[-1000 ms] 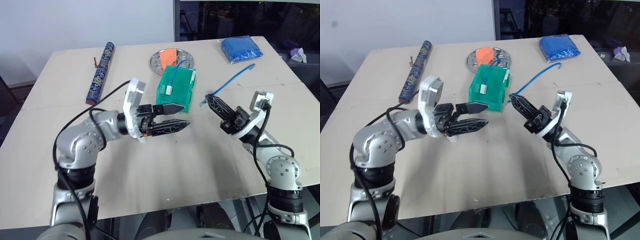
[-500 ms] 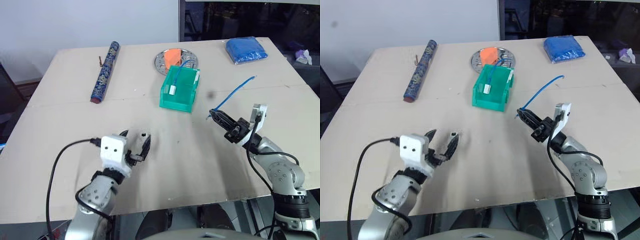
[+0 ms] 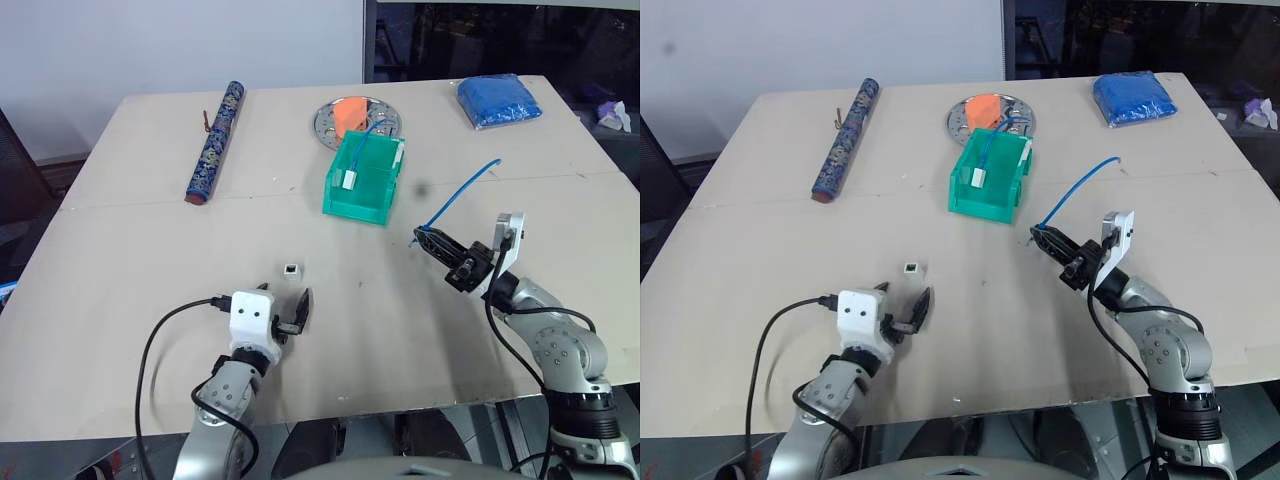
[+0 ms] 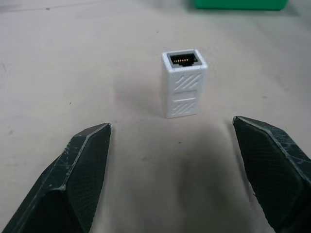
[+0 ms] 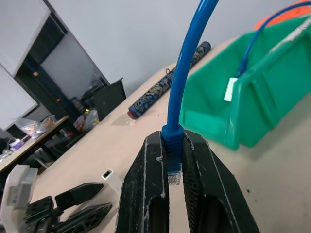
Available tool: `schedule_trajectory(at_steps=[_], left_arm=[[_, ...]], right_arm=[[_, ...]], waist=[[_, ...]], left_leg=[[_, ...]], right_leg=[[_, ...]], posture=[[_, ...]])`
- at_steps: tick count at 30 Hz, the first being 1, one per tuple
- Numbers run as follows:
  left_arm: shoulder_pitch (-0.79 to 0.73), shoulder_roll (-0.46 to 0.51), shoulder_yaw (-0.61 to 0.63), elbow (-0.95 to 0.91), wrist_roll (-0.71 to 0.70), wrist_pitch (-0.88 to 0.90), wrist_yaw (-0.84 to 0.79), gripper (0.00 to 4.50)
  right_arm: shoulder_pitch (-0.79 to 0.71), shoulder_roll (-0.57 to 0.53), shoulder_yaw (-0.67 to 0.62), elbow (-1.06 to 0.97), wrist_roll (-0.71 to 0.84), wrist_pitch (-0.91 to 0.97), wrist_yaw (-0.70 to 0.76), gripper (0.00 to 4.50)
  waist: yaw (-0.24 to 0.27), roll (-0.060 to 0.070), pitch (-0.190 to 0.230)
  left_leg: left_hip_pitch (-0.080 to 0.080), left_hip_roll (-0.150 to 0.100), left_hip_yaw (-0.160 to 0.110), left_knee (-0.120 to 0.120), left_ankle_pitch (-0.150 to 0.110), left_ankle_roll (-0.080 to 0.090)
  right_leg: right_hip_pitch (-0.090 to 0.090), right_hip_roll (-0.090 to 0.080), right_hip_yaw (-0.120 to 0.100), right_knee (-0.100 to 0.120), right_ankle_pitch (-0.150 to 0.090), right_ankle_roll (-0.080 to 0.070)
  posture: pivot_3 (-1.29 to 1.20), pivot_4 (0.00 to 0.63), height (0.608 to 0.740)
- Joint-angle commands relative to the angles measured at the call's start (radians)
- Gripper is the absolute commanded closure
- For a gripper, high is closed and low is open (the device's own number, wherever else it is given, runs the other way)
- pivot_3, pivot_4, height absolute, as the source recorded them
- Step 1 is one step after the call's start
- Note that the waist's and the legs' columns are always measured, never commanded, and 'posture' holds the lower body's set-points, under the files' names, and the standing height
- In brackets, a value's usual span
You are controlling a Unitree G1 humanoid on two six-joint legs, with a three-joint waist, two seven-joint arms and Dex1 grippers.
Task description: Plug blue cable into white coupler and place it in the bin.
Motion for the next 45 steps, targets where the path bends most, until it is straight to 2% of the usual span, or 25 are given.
schedule_trajectory(at_steps=[1,10,13,18,19,22,27,30,34,39,45], left_arm=[[-0.041,0.006,-0.024,0.052,0.043,-0.065,0.004,0.38],[-0.114,-0.013,-0.057,0.119,0.106,-0.092,0.031,0.38],[-0.115,-0.026,-0.053,0.110,0.119,-0.096,0.050,1.25],[-0.112,-0.037,-0.045,0.092,0.115,-0.077,0.053,3.65],[-0.112,-0.037,-0.044,0.089,0.112,-0.073,0.051,3.94],[-0.126,-0.024,-0.050,0.090,0.065,-0.035,-0.006,3.95],[-0.255,0.057,-0.031,0.138,-0.111,0.004,-0.239,3.95],[-0.395,0.172,-0.050,0.218,-0.202,0.040,-0.473,3.95],[-0.556,0.293,-0.141,0.347,-0.224,0.014,-0.761,3.95],[-0.681,0.338,-0.239,0.488,-0.210,-0.078,-1.009,3.95],[-0.767,0.316,-0.260,0.645,-0.196,-0.168,-1.122,3.95]], right_arm=[[0.007,0.012,0.005,-0.069,0.003,-0.010,-0.013,4.50],[0.021,0.022,0.018,-0.087,-0.006,-0.008,-0.026,4.50],[0.019,0.025,0.021,-0.084,-0.009,-0.009,-0.027,4.50],[0.015,0.026,0.025,-0.085,-0.013,-0.007,-0.029,4.50],[0.015,0.024,0.026,-0.086,-0.016,-0.006,-0.027,4.50],[0.011,0.006,0.034,-0.094,-0.029,-0.001,-0.018,4.50],[-0.015,-0.062,0.092,-0.111,-0.077,-0.008,0.058,4.50],[-0.061,-0.126,0.175,-0.056,-0.199,-0.089,0.163,4.50],[-0.136,-0.129,0.216,0.050,-0.286,-0.198,0.246,4.50],[-0.185,-0.123,0.262,0.136,-0.364,-0.282,0.318,4.50],[-0.184,-0.105,0.278,0.166,-0.379,-0.347,0.388,4.50]], waist=[[0.000,0.000,0.000],[0.000,0.000,0.000],[0.000,0.000,0.000],[0.000,0.000,0.000],[0.000,0.000,0.000],[0.000,0.000,0.000],[0.004,0.000,0.000],[-0.002,0.000,0.000],[-0.014,0.000,0.000],[-0.019,0.000,0.000],[-0.029,0.000,0.000]], left_leg=[[0.000,0.000,0.000,0.000,0.000,0.000],[0.000,0.000,0.000,0.000,0.000,0.000],[0.000,0.000,0.000,0.000,0.000,0.000],[0.000,0.000,0.000,0.000,0.000,0.000],[0.000,0.000,0.000,0.000,0.000,0.000],[0.000,0.000,0.000,0.000,0.000,0.000],[0.000,0.000,0.000,0.001,0.000,0.000],[0.000,0.000,-0.001,0.001,0.000,0.000],[0.000,-0.001,0.000,0.001,0.000,0.000],[0.000,-0.001,0.000,0.001,0.000,0.000],[-0.001,-0.001,-0.001,0.002,0.000,0.000]], right_leg=[[0.000,0.000,0.000,0.000,0.000,0.000],[0.000,0.000,0.000,0.000,0.000,0.000],[0.000,0.000,0.000,0.000,0.000,0.000],[0.000,0.000,0.000,0.000,0.000,0.000],[0.000,0.000,0.000,0.000,0.000,0.000],[0.000,0.000,0.000,0.000,0.000,0.000],[0.000,0.000,-0.001,0.001,0.000,0.000],[0.000,0.000,-0.002,0.001,0.000,0.000],[0.000,0.000,-0.004,0.001,0.000,0.000],[0.000,0.000,-0.006,-0.002,0.000,0.000],[0.000,0.000,-0.007,-0.003,0.000,0.000]], posture=[[0.00,0.150,0.740],[0.00,0.150,0.740],[0.00,0.150,0.740],[0.00,0.150,0.740],[0.00,0.150,0.740],[0.00,0.150,0.740],[0.00,0.150,0.740],[0.00,0.150,0.740],[0.00,0.150,0.740],[0.00,0.150,0.740],[0.00,0.150,0.740]])
